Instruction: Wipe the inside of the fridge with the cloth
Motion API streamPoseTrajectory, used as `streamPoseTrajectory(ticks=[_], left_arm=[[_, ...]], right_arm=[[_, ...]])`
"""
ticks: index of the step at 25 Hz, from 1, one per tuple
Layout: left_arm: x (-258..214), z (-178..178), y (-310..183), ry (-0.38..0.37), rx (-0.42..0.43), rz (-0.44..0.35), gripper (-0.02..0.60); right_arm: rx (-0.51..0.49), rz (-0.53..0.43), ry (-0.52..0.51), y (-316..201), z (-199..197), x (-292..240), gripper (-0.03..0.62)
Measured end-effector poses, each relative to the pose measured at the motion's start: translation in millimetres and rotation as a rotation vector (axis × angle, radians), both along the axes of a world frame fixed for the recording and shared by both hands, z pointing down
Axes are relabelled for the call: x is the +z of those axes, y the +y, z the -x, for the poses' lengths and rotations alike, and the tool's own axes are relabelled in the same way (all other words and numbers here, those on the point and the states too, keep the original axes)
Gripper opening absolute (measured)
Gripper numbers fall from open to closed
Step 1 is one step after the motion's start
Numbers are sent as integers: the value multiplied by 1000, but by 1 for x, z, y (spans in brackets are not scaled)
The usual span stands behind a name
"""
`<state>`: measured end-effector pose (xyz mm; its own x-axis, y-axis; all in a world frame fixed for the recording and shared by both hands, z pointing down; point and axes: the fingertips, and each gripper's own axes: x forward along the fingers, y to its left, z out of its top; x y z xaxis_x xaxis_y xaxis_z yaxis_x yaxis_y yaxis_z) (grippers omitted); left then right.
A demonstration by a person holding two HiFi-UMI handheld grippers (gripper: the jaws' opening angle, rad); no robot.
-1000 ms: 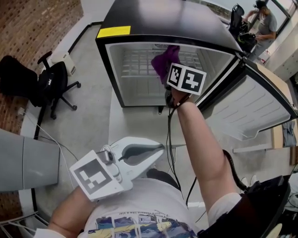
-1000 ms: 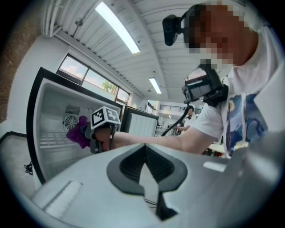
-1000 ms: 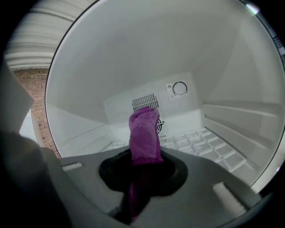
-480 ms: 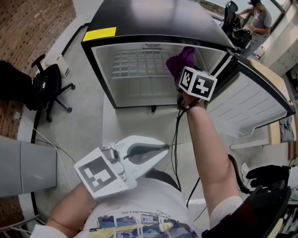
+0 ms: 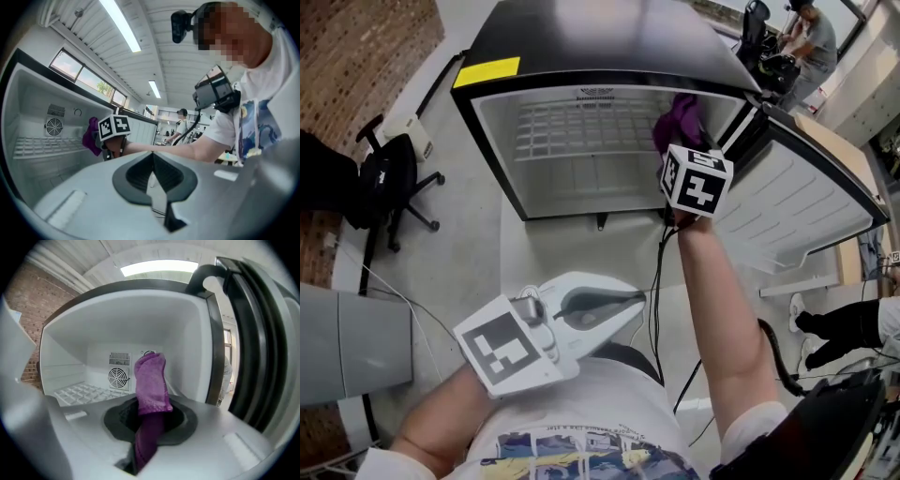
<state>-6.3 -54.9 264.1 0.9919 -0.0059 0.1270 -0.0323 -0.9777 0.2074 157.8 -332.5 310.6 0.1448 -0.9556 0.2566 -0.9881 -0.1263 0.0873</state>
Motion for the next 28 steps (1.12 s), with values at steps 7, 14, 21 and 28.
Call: streamPoseTrajectory(ticks=[7, 14, 21, 28], left_arm=[[-2, -1, 4, 11, 18, -3, 6], [0, 10, 8, 19, -2, 3, 6], [9, 28, 12, 7, -49, 7, 6], [19, 46, 13, -19, -114, 21, 5]], right_arm=[[-16, -29, 64, 16, 6, -11, 54], [-129, -109, 86, 45, 32, -26, 54], [-336, -164, 69, 79, 94, -19, 54], [-565, -133, 39, 103, 143, 16, 54]])
